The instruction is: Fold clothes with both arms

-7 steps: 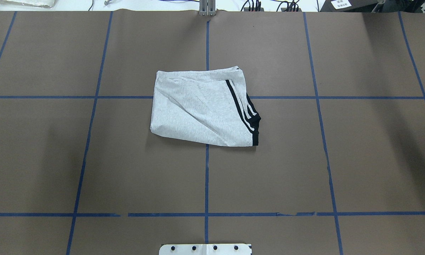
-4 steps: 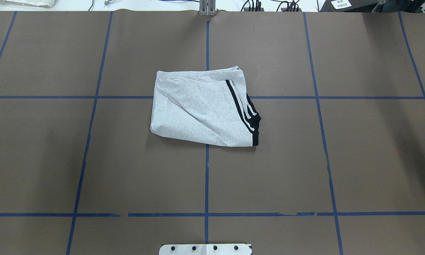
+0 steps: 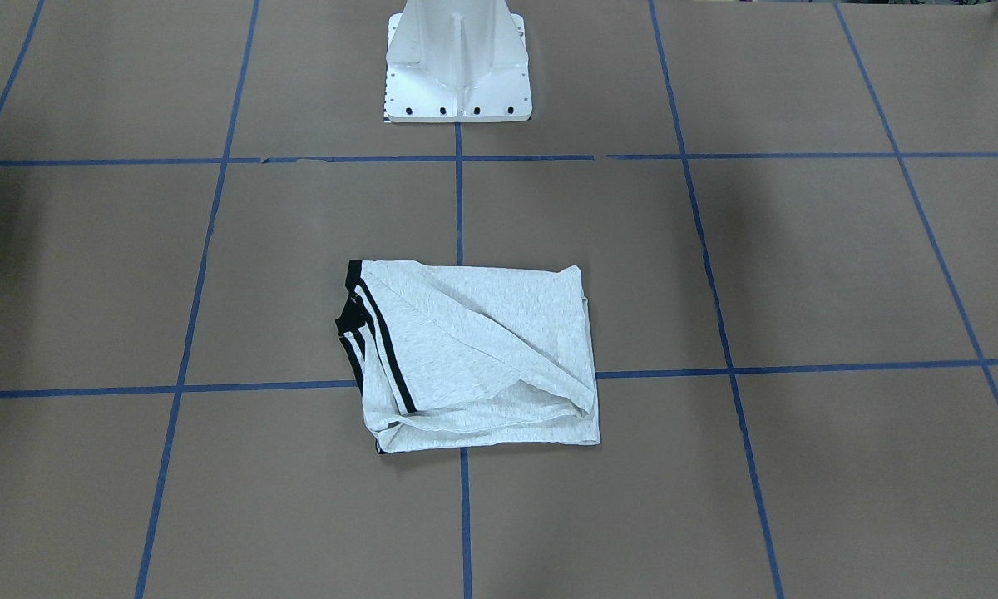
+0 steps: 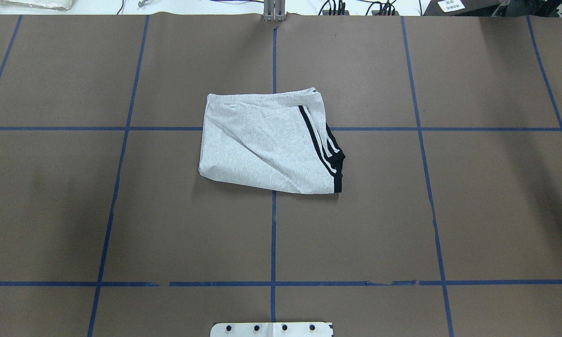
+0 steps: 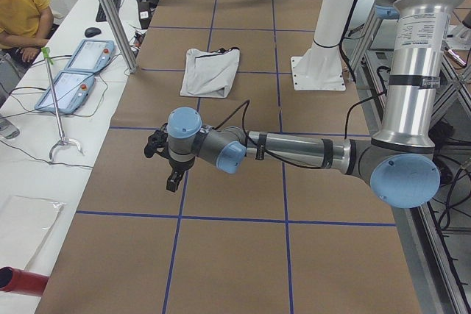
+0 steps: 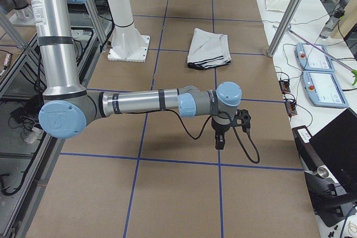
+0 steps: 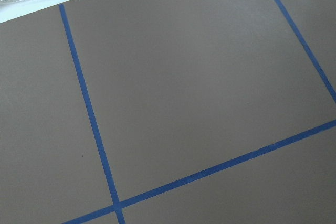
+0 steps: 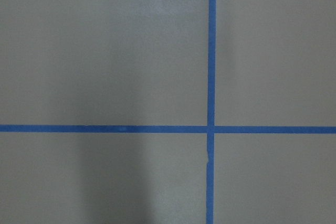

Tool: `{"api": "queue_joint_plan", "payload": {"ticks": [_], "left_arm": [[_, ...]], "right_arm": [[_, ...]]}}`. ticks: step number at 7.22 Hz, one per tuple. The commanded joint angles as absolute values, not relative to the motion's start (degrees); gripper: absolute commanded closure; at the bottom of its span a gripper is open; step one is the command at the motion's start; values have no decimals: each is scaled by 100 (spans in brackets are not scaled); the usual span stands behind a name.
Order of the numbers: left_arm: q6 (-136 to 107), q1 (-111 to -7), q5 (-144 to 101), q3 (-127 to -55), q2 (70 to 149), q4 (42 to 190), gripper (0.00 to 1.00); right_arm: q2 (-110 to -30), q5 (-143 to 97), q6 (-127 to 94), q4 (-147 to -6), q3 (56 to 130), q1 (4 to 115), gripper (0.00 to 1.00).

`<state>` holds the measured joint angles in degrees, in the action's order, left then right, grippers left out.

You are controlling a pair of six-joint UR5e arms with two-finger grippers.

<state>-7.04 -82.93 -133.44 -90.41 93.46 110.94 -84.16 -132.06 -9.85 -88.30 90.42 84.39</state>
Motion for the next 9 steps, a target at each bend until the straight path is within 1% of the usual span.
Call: {"api": "queue_joint_plan", "payload": {"ticks": [1, 3, 5, 6, 9], "left_arm": [[-703, -8367, -13351, -9183, 9325, 11066, 1], [-364, -8402, -13342, -9526, 9316, 10663, 1], [-71, -8411, -13289, -9318, 9282, 10696, 1], [-62, -8420, -13289, -9316, 9281, 10696, 1], [-114, -8402, -13324, -9299, 9325, 10687, 1]], "right_arm": [[-8525, -13166, -984, -8859, 8974, 8446, 0], [-8525, -13245, -984, -9139, 9043, 8446, 0], [-8586, -13325, -1010, -9071, 9070, 8455, 0], [-8657, -13324, -1002, -9009, 9201, 8455, 0], [-8719, -13324, -1010, -8755, 9176, 8438, 0]]}}
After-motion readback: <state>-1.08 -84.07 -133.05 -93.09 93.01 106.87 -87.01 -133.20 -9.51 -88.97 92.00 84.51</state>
